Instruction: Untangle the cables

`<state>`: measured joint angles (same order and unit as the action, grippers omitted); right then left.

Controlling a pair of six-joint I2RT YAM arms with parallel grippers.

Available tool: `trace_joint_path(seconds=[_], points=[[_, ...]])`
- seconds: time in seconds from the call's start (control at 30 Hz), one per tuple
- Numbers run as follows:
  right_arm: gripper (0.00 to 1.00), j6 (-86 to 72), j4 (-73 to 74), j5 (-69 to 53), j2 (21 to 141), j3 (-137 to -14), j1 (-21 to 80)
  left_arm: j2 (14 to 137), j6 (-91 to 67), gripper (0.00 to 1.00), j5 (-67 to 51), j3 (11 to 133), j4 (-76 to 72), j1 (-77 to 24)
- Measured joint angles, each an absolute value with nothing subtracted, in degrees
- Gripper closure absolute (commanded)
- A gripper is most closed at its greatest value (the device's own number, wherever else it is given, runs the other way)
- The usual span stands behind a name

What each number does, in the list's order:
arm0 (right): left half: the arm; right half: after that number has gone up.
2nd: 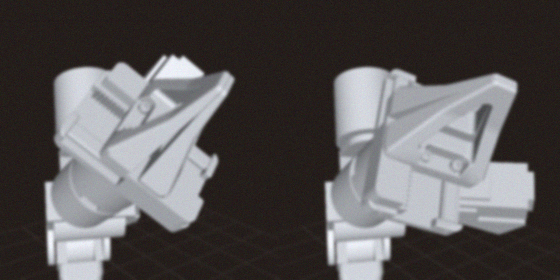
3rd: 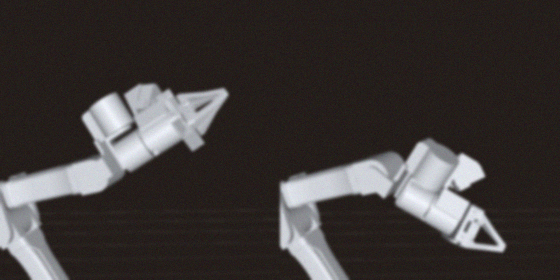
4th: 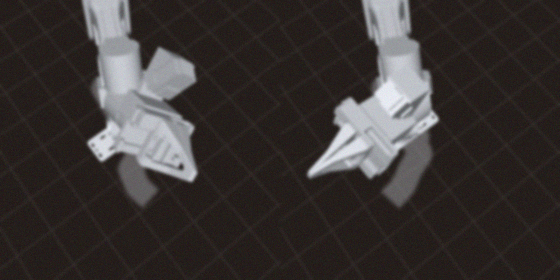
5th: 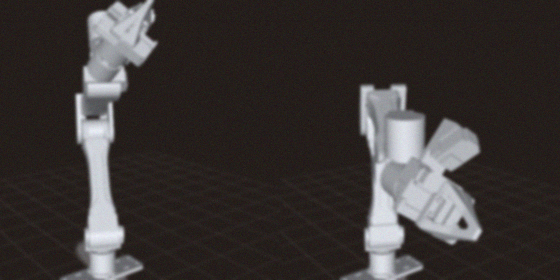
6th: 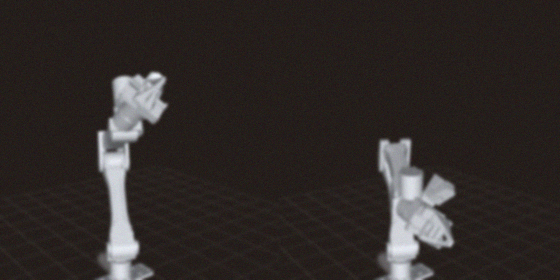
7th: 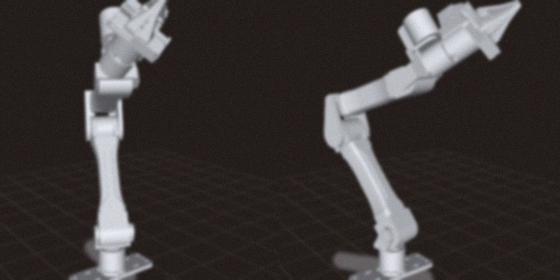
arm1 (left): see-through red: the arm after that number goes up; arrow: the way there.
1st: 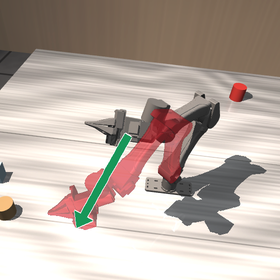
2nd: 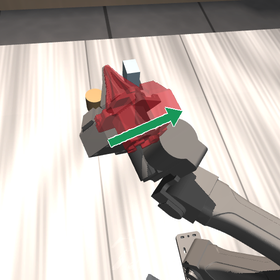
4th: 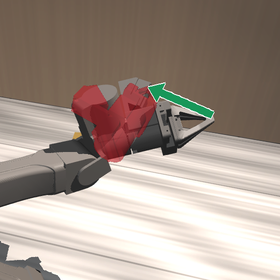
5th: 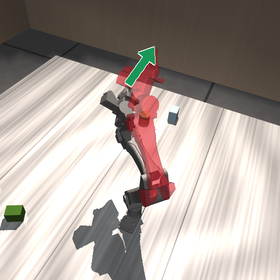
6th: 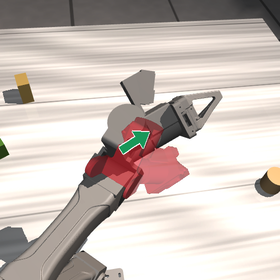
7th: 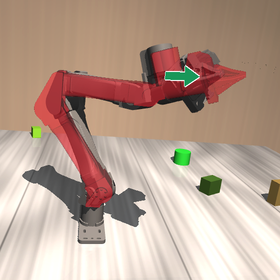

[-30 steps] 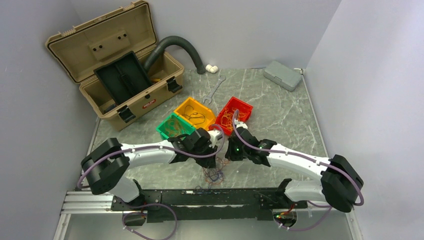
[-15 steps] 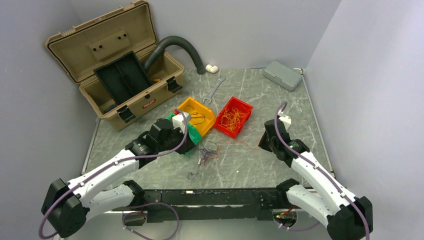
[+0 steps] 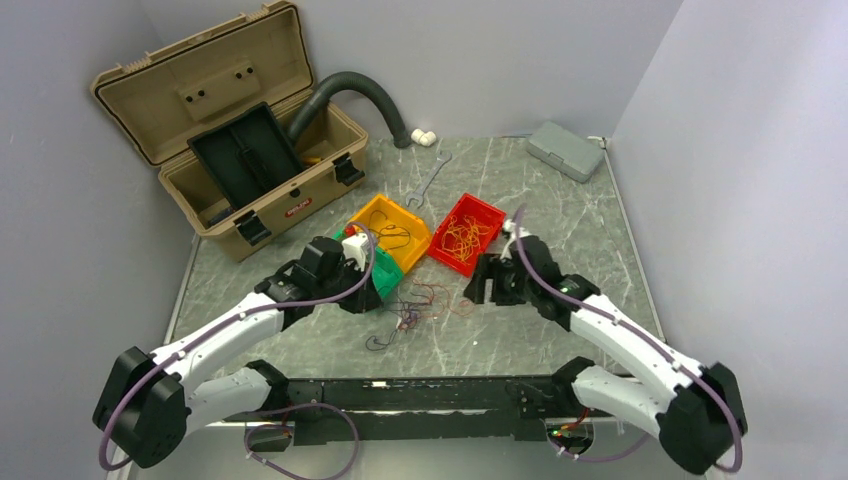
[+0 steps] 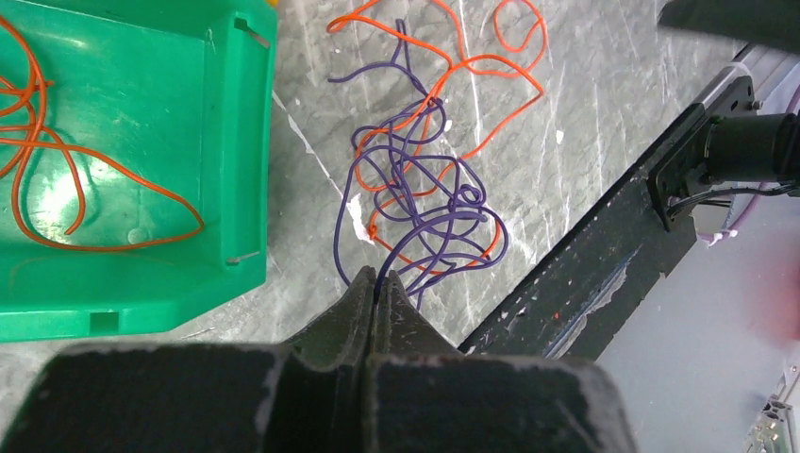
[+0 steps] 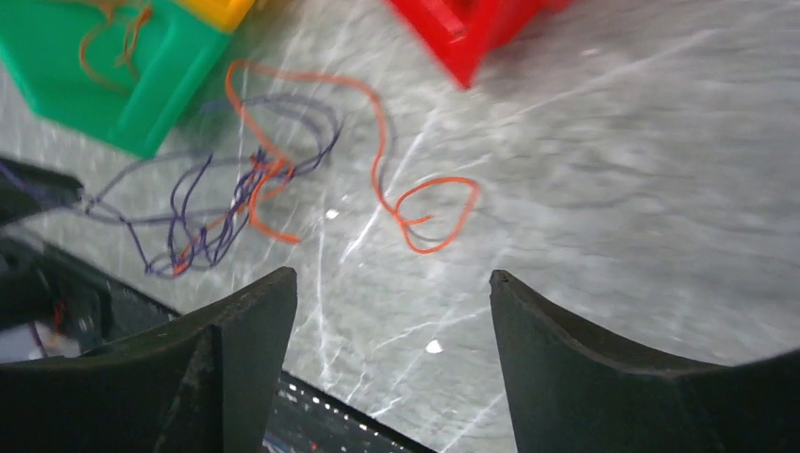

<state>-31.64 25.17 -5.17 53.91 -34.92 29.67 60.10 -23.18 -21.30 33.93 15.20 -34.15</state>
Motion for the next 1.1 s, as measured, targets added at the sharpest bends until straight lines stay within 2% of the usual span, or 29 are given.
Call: trace_joint_path(seconds=[0.13,0.27,0.33,0.43,0.63,0.7,0.73,0.8,0.97,1.1], points=[[0.08,-31.55,20.64,-7.07,61.10,-34.94,38.17,60.27,-23.16,1.00,-21.67,33.93,15.18,-34.15],[0.08,-31.94,17.08,-7.55,67.18,-34.96,42.94,60.27,-23.16,1.00,-21.69,33.93,15.25,-34.13],[0.12,-32.03,15.92,-7.11,69.19,-35.11,43.90,60.27,-23.16,1.00,-21.78,33.93,15.22,-34.06],[0.28,-32.51,14.87,-4.71,72.44,-36.42,44.95,60.27,-23.18,1.00,-21.82,33.93,15.20,-34.02],[0.34,-35.57,14.06,6.68,81.45,-40.86,47.86,60.25,-23.18,1.00,-21.80,33.93,15.16,-33.91],[0.44,-36.49,14.20,10.24,84.16,-41.87,48.97,60.25,-23.18,1.00,-21.80,33.93,15.09,-33.82],[0.59,-36.86,14.61,12.14,85.49,-42.57,49.60,60.20,-23.18,1.00,-21.80,33.93,15.05,-33.80],[0.99,-37.78,15.94,16.01,88.44,-44.53,50.76,60.14,-23.20,1.00,-21.78,33.93,14.94,-33.67],[1.00,-40.77,20.60,24.12,93.80,-49.91,51.86,58.89,-23.22,1.00,-21.02,33.93,15.38,-33.08],[1.00,-43.24,23.70,27.53,91.55,-47.88,50.81,55.46,-23.42,1.00,-19.31,33.93,17.56,-31.22]])
